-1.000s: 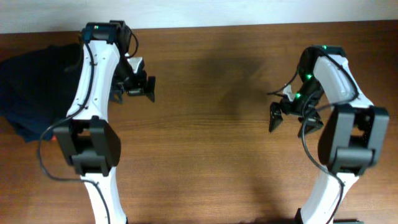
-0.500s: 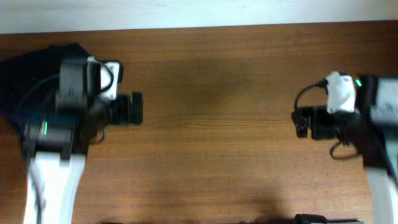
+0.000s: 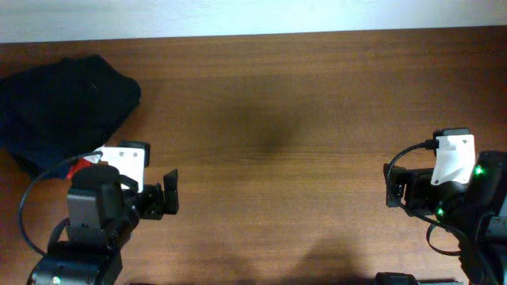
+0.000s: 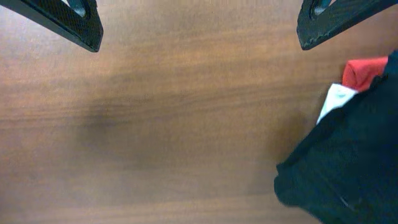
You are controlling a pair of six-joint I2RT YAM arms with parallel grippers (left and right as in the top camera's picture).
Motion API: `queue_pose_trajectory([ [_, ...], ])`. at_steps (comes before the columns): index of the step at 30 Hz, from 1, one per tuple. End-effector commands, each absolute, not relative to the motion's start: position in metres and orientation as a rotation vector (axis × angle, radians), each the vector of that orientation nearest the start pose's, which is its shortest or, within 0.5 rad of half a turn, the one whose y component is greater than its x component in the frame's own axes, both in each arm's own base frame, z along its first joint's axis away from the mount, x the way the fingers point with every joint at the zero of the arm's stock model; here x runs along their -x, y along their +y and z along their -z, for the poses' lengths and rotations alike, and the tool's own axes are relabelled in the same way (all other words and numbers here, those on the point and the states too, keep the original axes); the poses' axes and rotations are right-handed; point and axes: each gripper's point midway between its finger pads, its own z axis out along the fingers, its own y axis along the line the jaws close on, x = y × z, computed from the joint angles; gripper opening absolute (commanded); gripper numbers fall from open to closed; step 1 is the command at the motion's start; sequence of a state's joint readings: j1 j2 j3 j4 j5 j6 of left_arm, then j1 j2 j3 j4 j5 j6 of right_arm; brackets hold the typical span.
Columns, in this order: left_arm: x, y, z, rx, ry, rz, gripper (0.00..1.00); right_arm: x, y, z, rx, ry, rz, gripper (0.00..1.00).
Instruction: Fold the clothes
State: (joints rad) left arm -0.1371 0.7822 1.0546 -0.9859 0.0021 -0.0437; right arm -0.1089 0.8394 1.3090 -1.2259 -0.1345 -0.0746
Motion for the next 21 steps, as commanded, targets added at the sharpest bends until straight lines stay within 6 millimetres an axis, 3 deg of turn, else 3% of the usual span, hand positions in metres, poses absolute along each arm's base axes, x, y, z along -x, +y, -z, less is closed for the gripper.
queue_pose_trajectory([
  [1, -0.234, -0.031, -0.26, -0.13, 2.285, 0.074, 0.99, -0.217, -0.004, -0.301, -0.002, 2.343, -0.053, 0.99],
  [10, -0.234, -0.031, -0.26, -0.13, 2.285, 0.074, 0.99, -0.223, -0.003, -0.295, 0.008, 2.367, -0.065, 0.99],
  [16, -0.234, -0.031, -0.26, -0.13, 2.285, 0.074, 0.99, -0.221, 0.011, -0.325, 0.152, 2.037, -0.023, 0.99],
  [21, -0.234, -0.031, -0.26, -0.13, 2.284, 0.075, 0.99, -0.2, 0.014, -0.321, 0.166, 1.778, 0.002, 0.99],
])
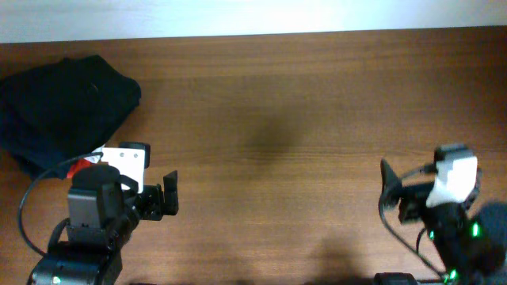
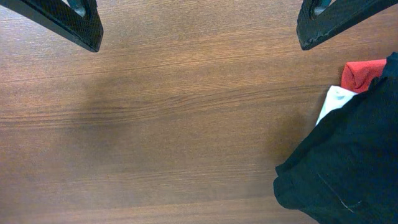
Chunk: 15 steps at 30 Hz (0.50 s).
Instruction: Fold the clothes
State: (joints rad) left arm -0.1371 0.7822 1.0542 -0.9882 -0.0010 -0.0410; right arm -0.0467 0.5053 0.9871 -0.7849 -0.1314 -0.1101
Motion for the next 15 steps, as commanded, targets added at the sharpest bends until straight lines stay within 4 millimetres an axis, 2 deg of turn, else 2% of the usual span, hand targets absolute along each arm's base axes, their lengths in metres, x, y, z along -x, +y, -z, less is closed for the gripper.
queue_pose_trajectory([
  [1, -0.234, -0.031, -0.26, -0.13, 2.285, 0.075, 0.99, -0.197, 0.015, -0.319, 0.168, 1.738, 0.005, 0.99],
  [4, -0.234, -0.031, -0.26, -0.13, 2.285, 0.075, 0.99, -0.189, 0.02, -0.307, 0.189, 1.627, -0.001, 0.99],
  [7, -0.234, -0.031, -0.26, -0.13, 2.285, 0.074, 0.99, -0.19, 0.026, -0.294, 0.212, 1.528, -0.019, 0.99],
  [15, -0.234, -0.031, -0.26, -0.13, 2.285, 0.074, 0.99, -0.22, 0.026, -0.263, 0.244, 1.439, 0.041, 0.99],
])
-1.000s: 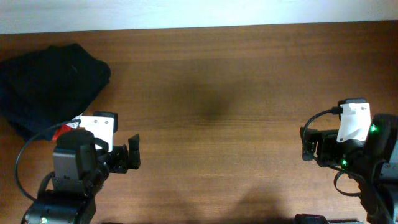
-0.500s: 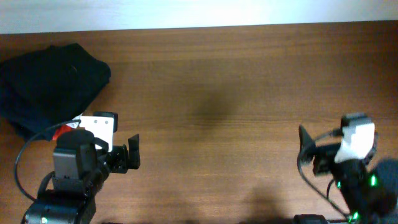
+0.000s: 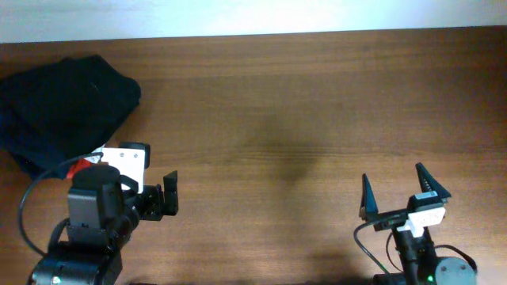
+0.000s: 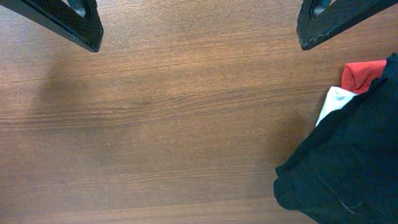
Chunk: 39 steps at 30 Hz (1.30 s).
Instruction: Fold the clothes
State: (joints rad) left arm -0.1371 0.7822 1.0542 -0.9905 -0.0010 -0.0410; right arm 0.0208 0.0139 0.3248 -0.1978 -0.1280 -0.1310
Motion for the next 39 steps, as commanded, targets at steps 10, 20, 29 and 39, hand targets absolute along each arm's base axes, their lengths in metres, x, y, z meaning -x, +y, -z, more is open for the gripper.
queue_pose_trajectory([
  [10, -0.234, -0.031, -0.26, -0.13, 2.285, 0.074, 0.99, -0.243, 0.016, -0.2, 0.304, 1.471, 0.167, 0.99],
  [20, -0.234, -0.031, -0.26, -0.13, 2.284, 0.074, 0.99, -0.246, 0.0, -0.158, 0.211, 1.63, 0.142, 0.99],
  [29, -0.234, -0.031, -0.26, -0.13, 2.285, 0.075, 0.99, -0.246, 0.0, -0.158, 0.211, 1.628, 0.142, 0.99],
  [39, -0.234, -0.031, -0.26, -0.13, 2.285, 0.075, 0.99, -0.246, 0.0, -0.158, 0.211, 1.628, 0.142, 0.99],
])
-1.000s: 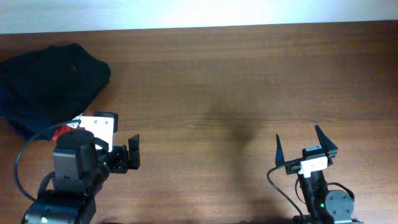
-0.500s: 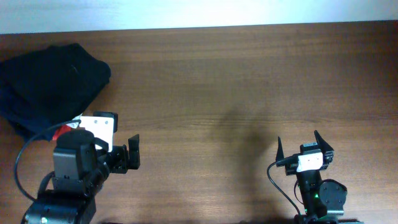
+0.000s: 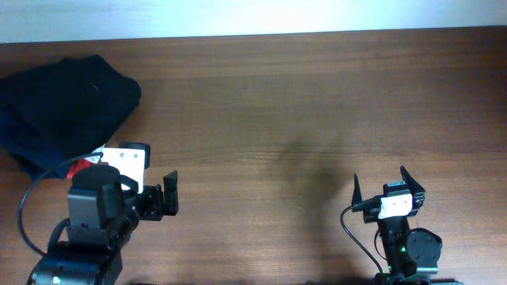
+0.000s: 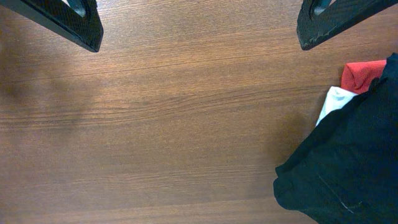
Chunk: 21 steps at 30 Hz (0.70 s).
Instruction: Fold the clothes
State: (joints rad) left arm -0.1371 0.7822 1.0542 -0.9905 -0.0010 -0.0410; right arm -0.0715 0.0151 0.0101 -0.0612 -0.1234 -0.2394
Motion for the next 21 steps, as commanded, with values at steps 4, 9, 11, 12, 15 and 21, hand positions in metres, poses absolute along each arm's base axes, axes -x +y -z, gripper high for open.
queue_pose_trajectory([
  [4, -0.234, -0.031, -0.26, -0.13, 2.285, 0.075, 0.99, -0.246, 0.0, -0.158, 0.211, 1.628, 0.142, 0.99],
  [9, -0.234, -0.031, -0.26, -0.129, 2.286, 0.074, 0.99, -0.246, 0.0, -0.158, 0.211, 1.628, 0.142, 0.99],
  [11, -0.23, -0.023, -0.259, -0.1, 2.291, 0.045, 0.99, -0.246, 0.0, -0.158, 0.211, 1.628, 0.142, 0.99],
  [12, -0.228, -0.018, -0.259, -0.079, 2.296, 0.028, 0.99, -0.246, 0.0, -0.158, 0.211, 1.628, 0.142, 0.99],
  [15, -0.224, -0.01, -0.26, -0.039, 2.263, 0.014, 0.99, -0.246, 0.0, -0.158, 0.211, 1.628, 0.142, 0.99],
  [21, -0.214, -0.01, -0.251, -0.028, 2.1, 0.033, 0.99, -0.246, 0.0, -0.158, 0.211, 1.628, 0.142, 0.99],
])
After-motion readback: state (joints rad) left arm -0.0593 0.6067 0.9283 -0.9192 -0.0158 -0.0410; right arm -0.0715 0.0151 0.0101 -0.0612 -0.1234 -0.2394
